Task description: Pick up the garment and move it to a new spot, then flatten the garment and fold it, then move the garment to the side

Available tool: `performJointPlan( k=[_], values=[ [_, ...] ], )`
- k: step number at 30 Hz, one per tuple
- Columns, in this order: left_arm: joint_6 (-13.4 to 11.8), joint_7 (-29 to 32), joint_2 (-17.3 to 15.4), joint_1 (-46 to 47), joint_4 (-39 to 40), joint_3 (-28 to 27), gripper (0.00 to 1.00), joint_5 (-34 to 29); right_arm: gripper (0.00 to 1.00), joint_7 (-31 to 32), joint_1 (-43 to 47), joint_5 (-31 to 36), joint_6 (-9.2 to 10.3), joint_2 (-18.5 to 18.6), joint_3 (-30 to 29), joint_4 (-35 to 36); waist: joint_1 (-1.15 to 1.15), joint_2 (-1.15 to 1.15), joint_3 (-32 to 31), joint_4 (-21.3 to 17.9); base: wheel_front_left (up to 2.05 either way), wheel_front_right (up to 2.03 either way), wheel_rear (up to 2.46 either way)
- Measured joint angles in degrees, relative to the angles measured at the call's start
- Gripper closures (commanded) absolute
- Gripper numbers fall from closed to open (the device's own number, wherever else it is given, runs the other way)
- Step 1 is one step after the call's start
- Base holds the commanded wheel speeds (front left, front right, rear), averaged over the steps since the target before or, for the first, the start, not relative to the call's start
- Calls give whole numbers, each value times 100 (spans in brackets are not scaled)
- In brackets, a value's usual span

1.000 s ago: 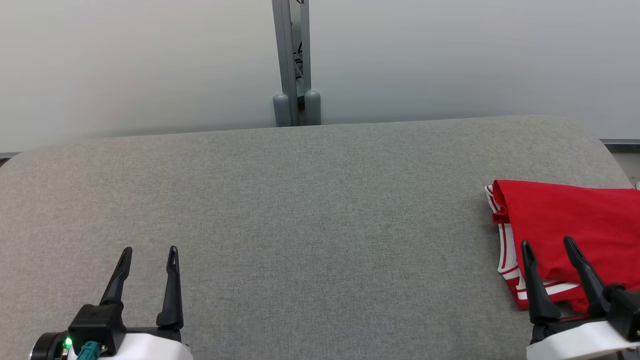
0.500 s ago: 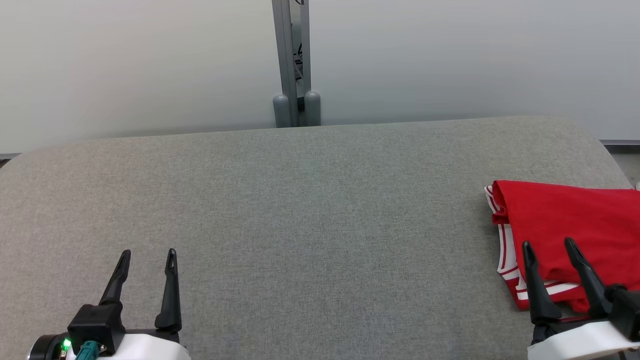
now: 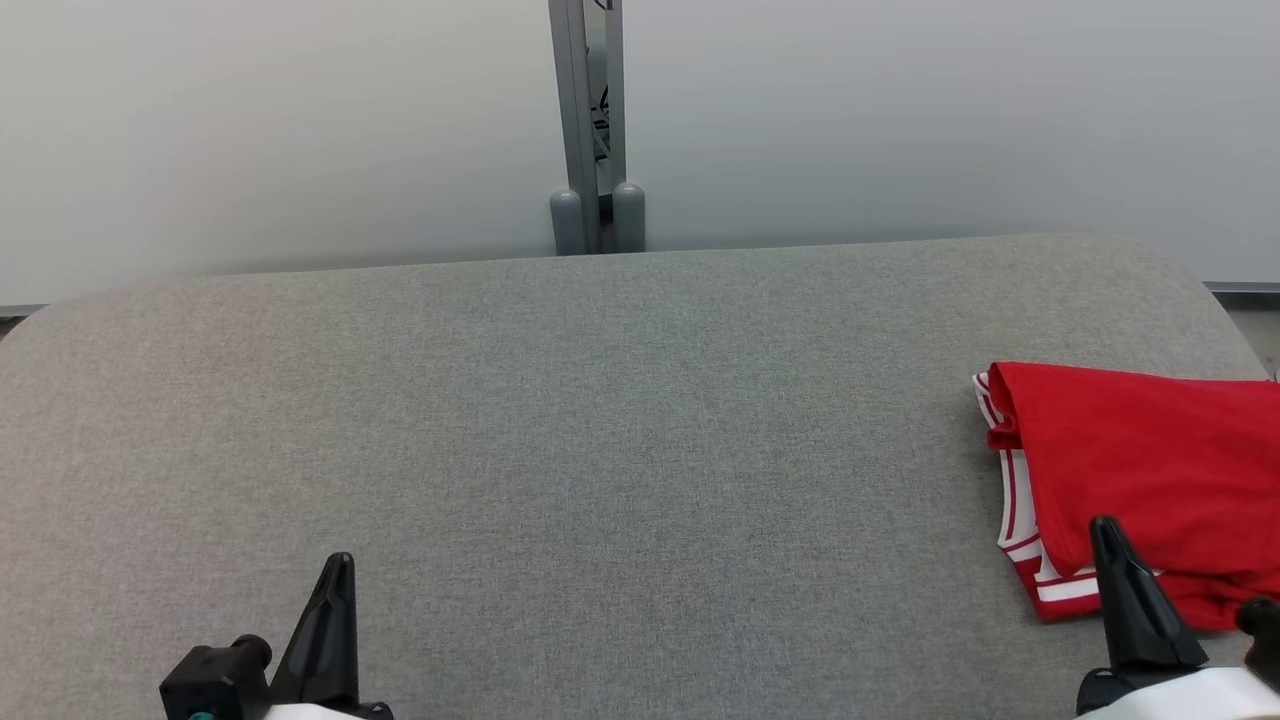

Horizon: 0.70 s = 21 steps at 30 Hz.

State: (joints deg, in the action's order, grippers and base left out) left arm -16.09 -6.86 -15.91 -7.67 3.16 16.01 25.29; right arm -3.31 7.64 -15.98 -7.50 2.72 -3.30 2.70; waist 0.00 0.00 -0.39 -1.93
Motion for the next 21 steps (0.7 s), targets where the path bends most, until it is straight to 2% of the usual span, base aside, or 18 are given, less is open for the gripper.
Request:
performJointPlan(
  k=[9,21],
  values=[
    [289,-91,152,-218,179,8,100,738,100,364,153,-1177,1,119,-246,41,0,0,4,16,0,0,0],
    [623,-204,346,-514,397,29,100,1613,100,915,347,-2434,1,123,-657,76,0,0,9,36,0,0,0]
  ],
)
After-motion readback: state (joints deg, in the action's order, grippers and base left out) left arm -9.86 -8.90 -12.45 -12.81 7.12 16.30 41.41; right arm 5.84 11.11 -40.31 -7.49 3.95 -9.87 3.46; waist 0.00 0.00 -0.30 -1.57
